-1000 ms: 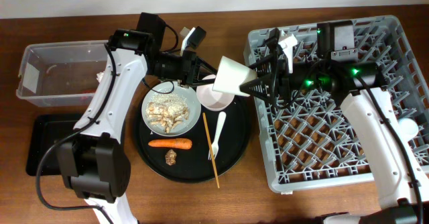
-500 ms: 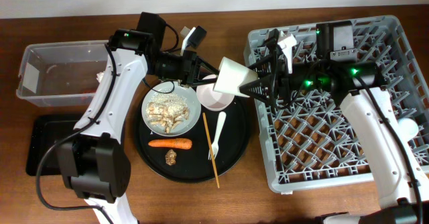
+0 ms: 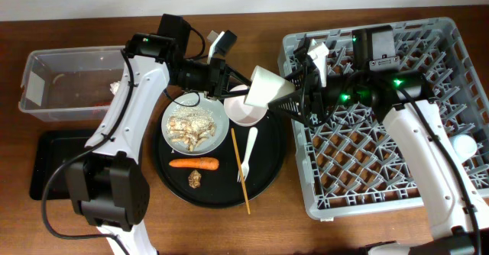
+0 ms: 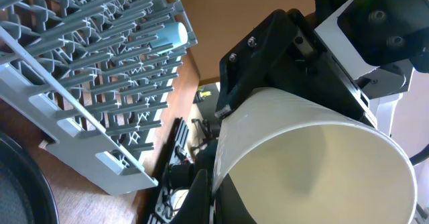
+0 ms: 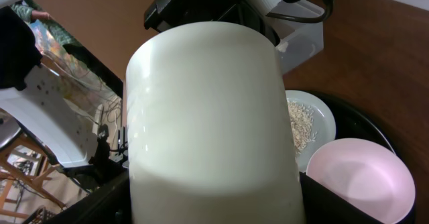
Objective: Sort waste into correct bins and load items into the dishwasher rack
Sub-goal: 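Place the white cup upside down in the rack's right side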
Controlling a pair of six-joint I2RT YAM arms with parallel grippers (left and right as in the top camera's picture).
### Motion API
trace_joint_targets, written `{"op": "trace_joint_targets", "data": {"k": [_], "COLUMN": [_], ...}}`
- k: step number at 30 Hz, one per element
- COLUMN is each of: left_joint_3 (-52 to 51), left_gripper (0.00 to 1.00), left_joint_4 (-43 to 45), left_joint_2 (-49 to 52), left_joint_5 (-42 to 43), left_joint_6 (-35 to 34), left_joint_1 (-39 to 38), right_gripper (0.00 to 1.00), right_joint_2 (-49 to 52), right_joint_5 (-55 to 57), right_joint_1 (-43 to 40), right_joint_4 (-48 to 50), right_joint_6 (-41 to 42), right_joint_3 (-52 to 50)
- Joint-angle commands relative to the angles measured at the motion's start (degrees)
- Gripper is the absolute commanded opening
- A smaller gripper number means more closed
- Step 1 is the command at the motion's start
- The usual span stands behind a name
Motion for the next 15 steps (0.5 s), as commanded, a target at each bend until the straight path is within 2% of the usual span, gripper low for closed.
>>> {"op": "trace_joint_targets", "data": {"k": [1, 6, 9, 11, 13, 15], "left_joint_3": [0.87, 0.87, 0.87, 0.87, 0.87, 0.87], "left_gripper": [0.00, 0.00, 0.01, 0.05, 0.11, 0.14], "left_joint_4": [0.39, 0.42, 0.42, 0.39, 0.11, -0.55], "left_joint_2": [-1.01, -1.01, -1.01, -1.01, -1.01, -1.01], "left_joint_5": [0.24, 0.22, 0.17, -0.70, -5.31, -16.87], "left_joint_6": [0.76, 0.76, 0.76, 0.74, 0.68, -1.14], "left_joint_1": [-0.07, -0.07, -0.04, -0.07, -0.07, -0.02], "right_gripper": [0.72, 0.64, 0.64, 0.63, 0.61, 0.53], "right_joint_2": [0.20, 0.20, 0.20, 0.20, 0.20, 0.20], "right_joint_5": [-1.11, -0.26, -0.26, -0.26, -0.26, 1.27], "right_joint_1": [1.16, 1.05, 1.05, 1.05, 1.05, 1.05], "right_joint_4": [-0.42, -0.42, -0.42, -0.42, -0.42, -0.46], "right_joint_6": [0.22, 0.24, 0.24, 0.24, 0.24, 0.46], "right_joint_3": [0.83, 0.83, 0.83, 0.83, 0.83, 0.83]}}
